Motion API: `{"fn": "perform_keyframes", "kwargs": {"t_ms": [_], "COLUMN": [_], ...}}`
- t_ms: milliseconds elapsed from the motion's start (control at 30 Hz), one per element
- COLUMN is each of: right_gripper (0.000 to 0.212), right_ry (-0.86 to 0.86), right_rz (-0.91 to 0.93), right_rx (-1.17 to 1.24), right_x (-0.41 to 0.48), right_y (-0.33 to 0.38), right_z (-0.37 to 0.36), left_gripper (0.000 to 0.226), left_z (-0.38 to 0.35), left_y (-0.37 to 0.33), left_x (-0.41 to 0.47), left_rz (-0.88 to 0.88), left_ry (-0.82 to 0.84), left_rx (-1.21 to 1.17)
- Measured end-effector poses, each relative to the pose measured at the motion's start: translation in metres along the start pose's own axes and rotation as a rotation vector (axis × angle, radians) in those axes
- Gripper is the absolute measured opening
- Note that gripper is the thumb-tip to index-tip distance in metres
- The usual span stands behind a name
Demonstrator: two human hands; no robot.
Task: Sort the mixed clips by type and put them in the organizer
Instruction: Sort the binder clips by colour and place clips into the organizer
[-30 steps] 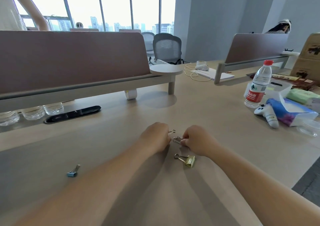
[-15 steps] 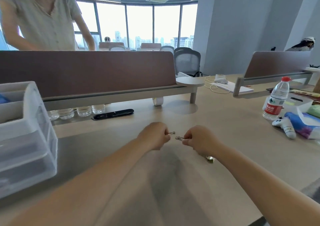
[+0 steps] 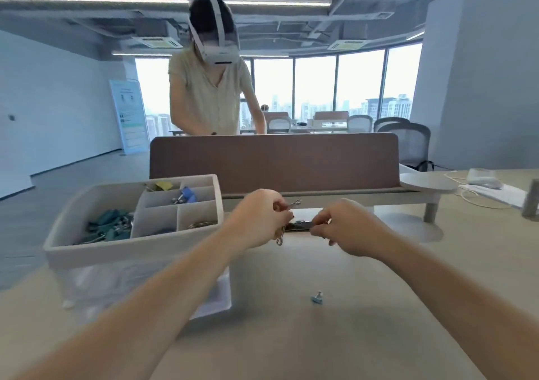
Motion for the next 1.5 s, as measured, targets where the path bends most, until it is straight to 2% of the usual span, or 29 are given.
{"fn": "perform_keyframes", "kwargs": {"t_ms": [200,367,600,700,967,1167,1300,1500], "right_gripper": [0.014,0.015,0.019,0.020,0.027,0.035,0.018,0.022], "right_ry": [-0.044,-0.052,-0.048,-0.052,-0.013,0.000,-0.035,-0.086], "right_rz": [0.156,0.228,0.244,0.229,0.278,0.323,0.315,0.270], "right_rx": [0.064,0.084,0.032,0.020,-0.106,-0.057,-0.060,0.040], "right_x": [0.051,0.102,0.162,0.182,0.194,0.191,0.187,0.173], "right_y": [0.095,0.147,0.180,0.185,0.202,0.211,0.207,0.190], "right_z": [0.015,0.007,-0.027,-0.038,-0.052,-0.051,-0.045,-0.039], "left_gripper": [0.007,0.014,0.012,0.020,0.026,0.027,0.021,0.019], "left_z": [0.115,0.160,0.166,0.165,0.162,0.161,0.155,0.159], "left_y": [0.028,0.068,0.122,0.138,0.161,0.163,0.160,0.135], "left_x": [0.012,0.032,0.063,0.074,0.075,0.072,0.072,0.062], "left_rz": [0.021,0.092,0.157,0.153,0.167,0.176,0.160,0.061], "left_ry": [-0.188,-0.243,-0.233,-0.233,-0.212,-0.161,-0.130,-0.182], "left_rx": [0.053,0.109,0.118,0.147,0.197,0.251,0.281,0.269]}}
Point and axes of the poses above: each hand's wrist, its own x-axis towards the middle knuckle, its own z-axis out of the back of the hand, y = z × x, the point moved 8 cm from there along x, towards the middle knuckle, and after that the axes turned 1 degree about y, right-handed, at the moved point
